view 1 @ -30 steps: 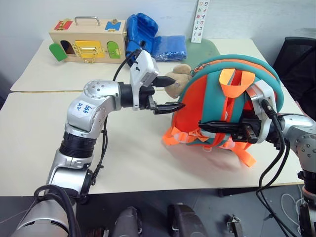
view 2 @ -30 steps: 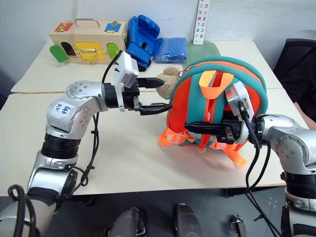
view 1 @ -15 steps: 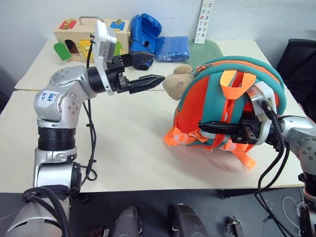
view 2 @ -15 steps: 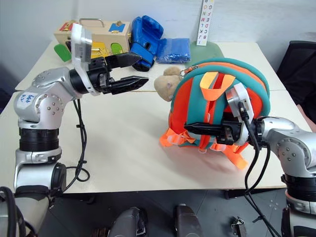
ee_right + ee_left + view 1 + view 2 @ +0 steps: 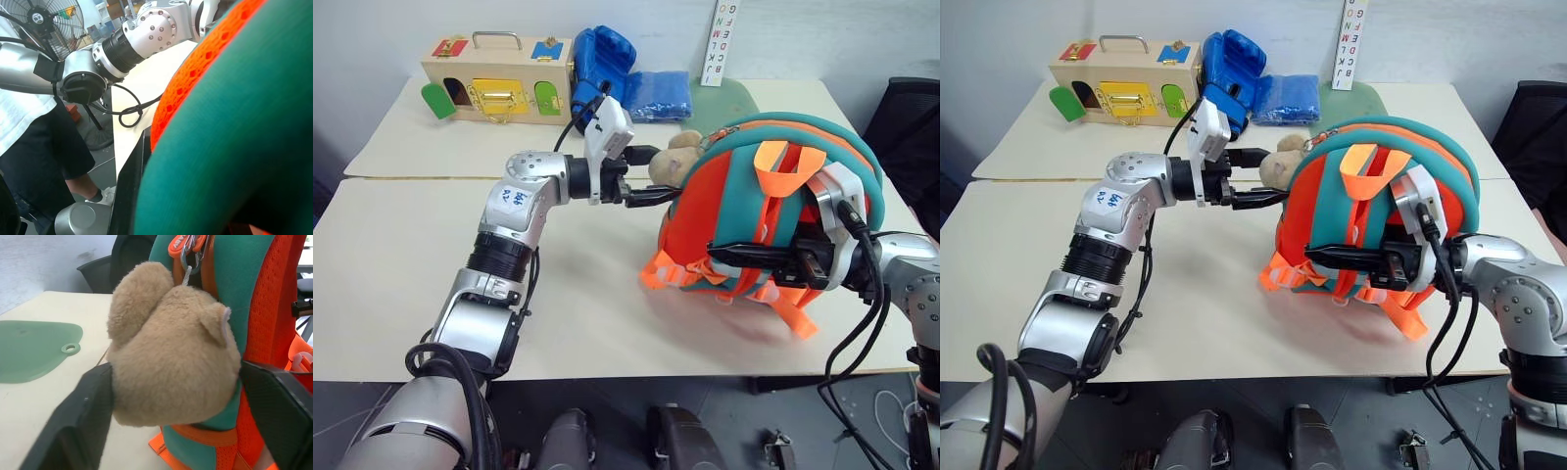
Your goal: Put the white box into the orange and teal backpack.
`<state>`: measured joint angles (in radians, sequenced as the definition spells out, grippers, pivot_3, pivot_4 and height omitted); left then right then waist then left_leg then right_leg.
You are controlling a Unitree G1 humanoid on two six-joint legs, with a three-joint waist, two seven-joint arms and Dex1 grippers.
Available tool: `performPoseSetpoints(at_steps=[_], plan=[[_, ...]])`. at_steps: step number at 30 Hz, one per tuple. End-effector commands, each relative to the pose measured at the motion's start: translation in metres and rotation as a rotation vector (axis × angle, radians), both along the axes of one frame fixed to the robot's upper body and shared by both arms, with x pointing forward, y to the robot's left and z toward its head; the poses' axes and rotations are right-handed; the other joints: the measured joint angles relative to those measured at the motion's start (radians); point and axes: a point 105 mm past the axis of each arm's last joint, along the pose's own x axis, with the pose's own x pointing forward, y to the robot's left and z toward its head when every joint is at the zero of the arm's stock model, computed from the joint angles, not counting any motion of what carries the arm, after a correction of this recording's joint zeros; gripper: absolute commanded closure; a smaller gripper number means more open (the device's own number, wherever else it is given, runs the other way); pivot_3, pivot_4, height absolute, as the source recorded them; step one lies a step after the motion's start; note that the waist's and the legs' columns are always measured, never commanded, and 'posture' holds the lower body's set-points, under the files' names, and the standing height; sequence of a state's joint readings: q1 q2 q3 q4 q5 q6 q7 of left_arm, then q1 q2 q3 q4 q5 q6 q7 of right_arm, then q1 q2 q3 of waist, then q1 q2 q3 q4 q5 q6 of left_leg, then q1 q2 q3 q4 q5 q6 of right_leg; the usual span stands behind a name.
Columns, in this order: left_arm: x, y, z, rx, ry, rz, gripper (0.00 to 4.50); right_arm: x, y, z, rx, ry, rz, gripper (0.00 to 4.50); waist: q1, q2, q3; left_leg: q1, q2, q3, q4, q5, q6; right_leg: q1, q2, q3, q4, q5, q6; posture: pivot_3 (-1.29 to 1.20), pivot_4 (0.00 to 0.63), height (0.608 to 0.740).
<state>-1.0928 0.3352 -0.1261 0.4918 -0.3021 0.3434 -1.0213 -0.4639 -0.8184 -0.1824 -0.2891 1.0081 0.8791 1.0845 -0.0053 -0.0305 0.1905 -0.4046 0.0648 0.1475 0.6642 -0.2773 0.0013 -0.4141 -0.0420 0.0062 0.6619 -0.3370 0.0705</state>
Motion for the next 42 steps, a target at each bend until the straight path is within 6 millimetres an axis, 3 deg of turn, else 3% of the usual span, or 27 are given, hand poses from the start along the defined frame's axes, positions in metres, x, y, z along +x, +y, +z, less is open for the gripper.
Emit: performPoseSetpoints(at_steps=[1,8,12,15,19,28,31,34,37,39,42], plan=[[-0.004,0.005,0.013,-0.001,-0.050,-0.020,1.87,-0.007,-0.001,0.007,0.003,-0.048,0.007,4.50,0.000,0.000,0.000,0.000,0.000,0.000,0.000,0.000,0.000,0.000,0.000,0.000,0.000,0.000,0.000,0.00,0.150,0.740],[-0.005,0.026,0.012,0.041,-0.061,0.000,3.76,-0.009,-0.004,0.001,0.011,-0.040,-0.024,4.50,-0.002,0.000,0.000,0.000,0.000,0.000,0.000,0.000,0.000,0.000,0.000,0.000,0.000,0.000,0.000,0.00,0.150,0.740],[0.005,0.058,0.012,0.142,-0.093,0.093,4.18,-0.009,-0.011,0.000,0.035,-0.032,-0.066,4.50,-0.010,0.000,0.000,0.000,0.000,0.000,0.000,0.000,0.000,0.000,0.000,0.000,0.000,0.000,0.000,0.00,0.150,0.740],[0.009,0.087,0.010,0.200,-0.110,0.145,4.18,-0.018,-0.017,-0.005,0.039,-0.013,-0.062,4.50,-0.014,0.000,0.000,0.000,0.000,0.000,0.000,0.000,0.000,0.000,0.000,0.000,0.000,0.000,0.000,0.00,0.150,0.740],[0.007,0.100,0.004,0.221,-0.080,0.146,4.18,-0.022,-0.018,-0.015,0.037,0.001,-0.084,4.50,-0.018,0.000,0.000,0.000,0.000,0.000,0.000,0.000,0.000,0.000,0.000,0.000,0.000,0.000,0.000,0.00,0.150,0.740],[-0.009,0.074,-0.093,0.407,0.008,0.054,4.18,-0.012,-0.014,-0.009,0.076,-0.044,-0.142,4.50,-0.021,0.001,0.000,0.001,0.000,0.000,0.000,0.000,0.000,0.000,0.000,0.000,0.001,0.000,-0.001,0.00,0.150,0.740],[-0.008,0.063,-0.112,0.445,0.004,0.050,4.18,-0.014,-0.011,-0.003,0.098,-0.062,-0.138,4.50,-0.020,0.001,0.000,0.000,0.000,0.000,0.000,0.000,0.000,0.000,0.000,0.000,0.001,0.000,-0.001,0.00,0.150,0.740],[-0.005,0.058,-0.117,0.433,0.013,0.066,4.18,-0.013,-0.009,-0.006,0.054,-0.092,-0.159,4.50,-0.020,0.001,-0.001,0.001,0.000,-0.001,0.000,0.000,0.000,0.001,0.000,0.000,0.001,0.000,-0.001,0.00,0.150,0.740],[-0.007,0.055,-0.103,0.327,0.076,0.070,4.18,0.002,-0.014,-0.018,-0.023,-0.102,-0.261,4.50,-0.018,0.001,-0.001,0.001,0.000,-0.001,0.000,0.000,0.000,0.001,0.000,0.000,0.001,0.000,-0.001,0.00,0.150,0.740],[-0.014,0.059,-0.093,0.267,0.115,0.052,3.47,0.018,-0.025,-0.030,-0.090,-0.089,-0.378,3.86,-0.020,0.001,-0.001,0.001,0.000,-0.001,0.001,0.000,0.000,0.001,-0.001,0.000,0.001,0.000,-0.001,0.00,0.150,0.740],[-0.033,0.080,-0.079,0.210,0.157,0.055,2.53,0.018,-0.048,-0.045,-0.246,-0.153,-0.432,2.90,-0.022,0.001,-0.001,0.000,0.000,-0.001,0.000,0.000,0.000,0.000,-0.001,0.000,0.001,0.000,-0.001,0.00,0.150,0.740]])
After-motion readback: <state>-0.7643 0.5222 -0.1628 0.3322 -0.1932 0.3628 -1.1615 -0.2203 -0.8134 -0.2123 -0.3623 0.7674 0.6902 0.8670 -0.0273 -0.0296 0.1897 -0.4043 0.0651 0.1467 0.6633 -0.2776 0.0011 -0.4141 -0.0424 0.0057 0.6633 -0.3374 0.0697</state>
